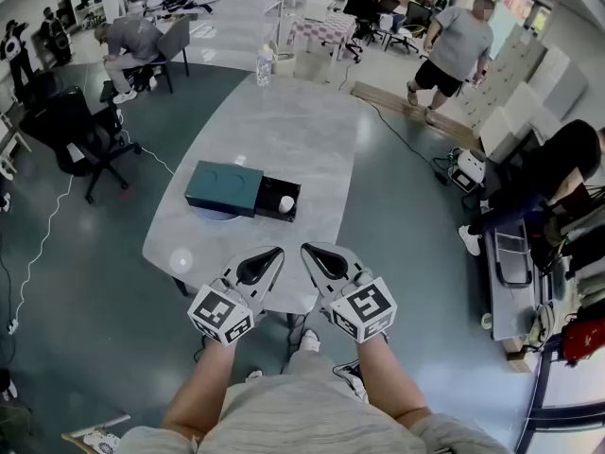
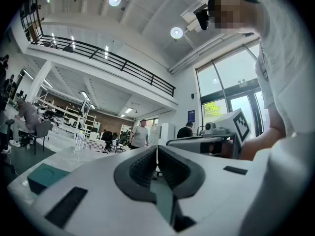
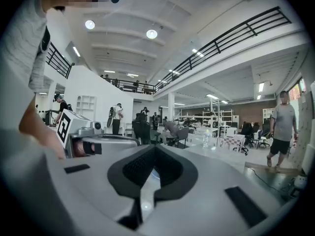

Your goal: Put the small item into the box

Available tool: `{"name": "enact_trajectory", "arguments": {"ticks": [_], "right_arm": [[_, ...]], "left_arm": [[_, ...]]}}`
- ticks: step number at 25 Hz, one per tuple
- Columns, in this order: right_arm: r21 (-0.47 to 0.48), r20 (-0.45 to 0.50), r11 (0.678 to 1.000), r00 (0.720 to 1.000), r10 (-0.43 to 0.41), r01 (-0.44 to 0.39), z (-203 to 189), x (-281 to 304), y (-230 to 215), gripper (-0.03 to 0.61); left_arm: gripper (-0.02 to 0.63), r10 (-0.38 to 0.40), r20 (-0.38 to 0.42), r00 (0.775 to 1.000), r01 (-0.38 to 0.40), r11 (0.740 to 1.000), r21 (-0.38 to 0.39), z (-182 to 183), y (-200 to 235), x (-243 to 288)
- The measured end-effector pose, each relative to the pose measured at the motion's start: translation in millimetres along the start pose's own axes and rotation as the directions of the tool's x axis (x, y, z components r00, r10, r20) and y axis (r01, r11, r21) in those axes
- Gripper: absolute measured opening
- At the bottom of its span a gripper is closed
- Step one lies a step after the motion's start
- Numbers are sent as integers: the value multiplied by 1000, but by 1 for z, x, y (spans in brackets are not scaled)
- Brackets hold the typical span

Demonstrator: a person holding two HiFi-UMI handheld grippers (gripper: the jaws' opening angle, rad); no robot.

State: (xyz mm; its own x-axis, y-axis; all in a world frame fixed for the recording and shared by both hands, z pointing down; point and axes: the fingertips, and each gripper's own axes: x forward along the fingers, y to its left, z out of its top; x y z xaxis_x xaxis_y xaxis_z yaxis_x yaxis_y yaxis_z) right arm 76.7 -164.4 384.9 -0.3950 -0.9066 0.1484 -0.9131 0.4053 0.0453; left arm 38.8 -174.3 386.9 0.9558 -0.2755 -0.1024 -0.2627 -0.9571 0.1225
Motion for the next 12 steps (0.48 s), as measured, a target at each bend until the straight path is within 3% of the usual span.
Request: {"name": "enact_trajectory", "arguments": {"ticks": [12], "right_arm": [[9,30,1000,999,11,-11,4,-7,1,18]], "left_arm": [[21,8,-7,1000,-8,1000,2,-4,-4,1]]}}
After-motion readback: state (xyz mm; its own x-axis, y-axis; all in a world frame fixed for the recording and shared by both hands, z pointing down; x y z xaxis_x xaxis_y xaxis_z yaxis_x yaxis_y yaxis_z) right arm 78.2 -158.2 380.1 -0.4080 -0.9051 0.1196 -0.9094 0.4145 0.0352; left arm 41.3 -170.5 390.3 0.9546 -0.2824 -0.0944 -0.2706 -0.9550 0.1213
